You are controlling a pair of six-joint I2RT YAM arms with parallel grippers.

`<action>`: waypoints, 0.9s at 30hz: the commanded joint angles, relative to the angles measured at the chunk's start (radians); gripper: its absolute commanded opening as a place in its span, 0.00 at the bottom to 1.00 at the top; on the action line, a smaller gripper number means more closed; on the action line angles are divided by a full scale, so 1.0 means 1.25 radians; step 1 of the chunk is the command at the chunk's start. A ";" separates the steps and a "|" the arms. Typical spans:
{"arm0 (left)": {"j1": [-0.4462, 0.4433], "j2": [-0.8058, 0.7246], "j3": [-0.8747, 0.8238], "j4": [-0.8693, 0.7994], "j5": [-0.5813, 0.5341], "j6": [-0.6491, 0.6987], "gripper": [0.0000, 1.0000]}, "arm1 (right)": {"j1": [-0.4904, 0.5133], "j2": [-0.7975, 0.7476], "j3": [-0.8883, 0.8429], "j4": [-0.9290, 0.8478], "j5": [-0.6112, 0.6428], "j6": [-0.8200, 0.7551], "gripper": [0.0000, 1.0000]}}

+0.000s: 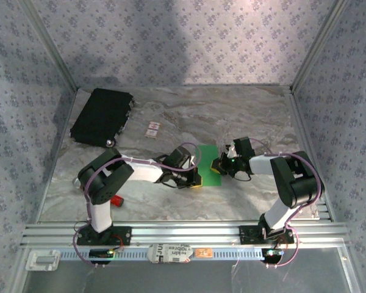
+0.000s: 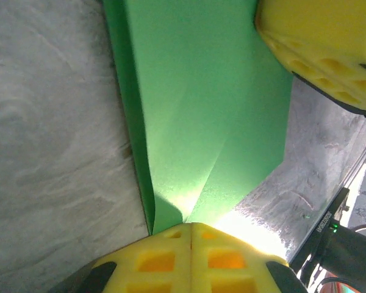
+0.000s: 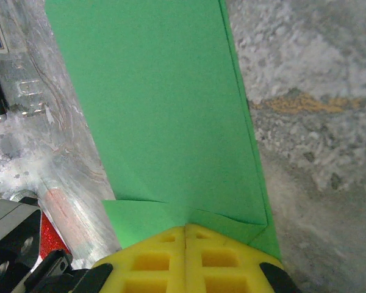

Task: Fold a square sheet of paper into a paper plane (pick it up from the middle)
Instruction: Fold the triangle a second time at the center of the table.

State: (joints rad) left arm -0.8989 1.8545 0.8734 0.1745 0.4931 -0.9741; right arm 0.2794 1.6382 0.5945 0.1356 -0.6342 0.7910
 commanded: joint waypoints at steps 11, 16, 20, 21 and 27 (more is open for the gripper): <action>-0.010 -0.075 -0.080 -0.031 0.006 0.007 0.04 | -0.004 0.009 -0.009 -0.072 0.061 -0.019 0.00; 0.003 -0.139 -0.086 -0.016 -0.021 0.004 0.04 | -0.001 -0.011 0.009 -0.066 0.045 -0.024 0.00; 0.037 -0.140 -0.051 -0.011 -0.015 0.011 0.04 | 0.001 -0.037 0.037 -0.071 0.037 -0.025 0.04; 0.042 -0.136 -0.035 -0.015 -0.011 0.016 0.04 | 0.002 -0.048 0.044 -0.076 0.035 -0.024 0.05; 0.059 -0.072 0.092 -0.072 -0.005 0.067 0.05 | 0.000 -0.144 0.069 -0.199 0.101 -0.046 0.18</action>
State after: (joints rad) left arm -0.8272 1.7256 0.9062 0.1257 0.4789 -0.9417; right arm 0.2798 1.5230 0.6521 0.0078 -0.5716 0.7624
